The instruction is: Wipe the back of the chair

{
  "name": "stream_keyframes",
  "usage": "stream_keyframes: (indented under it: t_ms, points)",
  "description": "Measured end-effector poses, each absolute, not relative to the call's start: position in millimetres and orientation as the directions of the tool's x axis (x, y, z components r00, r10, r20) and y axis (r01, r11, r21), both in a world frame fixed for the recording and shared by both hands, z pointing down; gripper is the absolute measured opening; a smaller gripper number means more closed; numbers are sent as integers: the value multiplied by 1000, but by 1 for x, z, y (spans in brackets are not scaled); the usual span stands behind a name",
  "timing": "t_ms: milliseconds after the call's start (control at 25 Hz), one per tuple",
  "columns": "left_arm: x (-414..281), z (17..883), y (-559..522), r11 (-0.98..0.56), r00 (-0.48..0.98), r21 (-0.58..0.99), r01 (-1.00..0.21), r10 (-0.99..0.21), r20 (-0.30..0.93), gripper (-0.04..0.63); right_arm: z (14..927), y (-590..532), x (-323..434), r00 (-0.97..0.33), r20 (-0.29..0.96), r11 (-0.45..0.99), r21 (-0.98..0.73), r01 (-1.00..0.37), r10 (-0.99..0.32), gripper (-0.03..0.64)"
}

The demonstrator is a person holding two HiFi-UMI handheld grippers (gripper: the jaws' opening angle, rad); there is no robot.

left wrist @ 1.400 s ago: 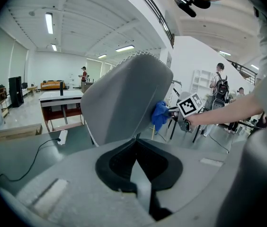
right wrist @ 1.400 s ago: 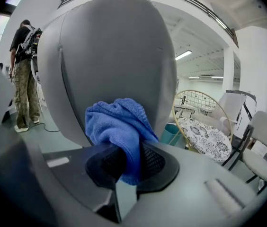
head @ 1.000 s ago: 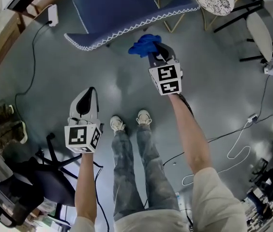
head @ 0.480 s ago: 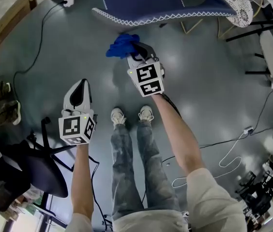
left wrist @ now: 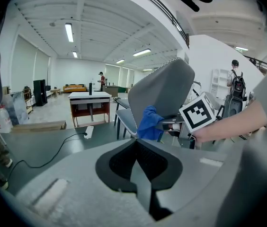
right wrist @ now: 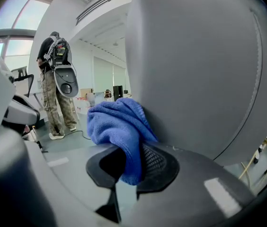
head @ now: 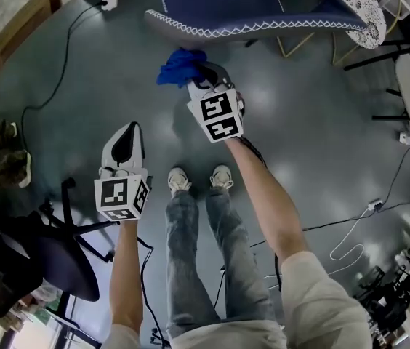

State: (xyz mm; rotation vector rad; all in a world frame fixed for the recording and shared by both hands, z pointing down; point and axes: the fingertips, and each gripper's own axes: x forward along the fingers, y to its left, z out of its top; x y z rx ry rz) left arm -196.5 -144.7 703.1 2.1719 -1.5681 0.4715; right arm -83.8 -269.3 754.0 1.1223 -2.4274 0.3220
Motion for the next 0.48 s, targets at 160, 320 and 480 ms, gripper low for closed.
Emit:
stream_keyframes:
  t_ms: [160, 320, 480]
  points:
    - [-186, 705, -151, -299, 324, 130, -945, -809, 491, 5, 753, -281, -66, -554, 475, 620, -22, -785, -684, 46]
    - [-165, 705, -160, -314, 339, 137, -940, -799, 496, 5, 753, -289, -38, -529, 469, 593, -12, -805, -708, 46]
    - [-133, 705, -170, -355, 380, 147, -923, -783, 493, 5, 751, -305, 7, -479, 471, 544, 1, -839, -741, 46]
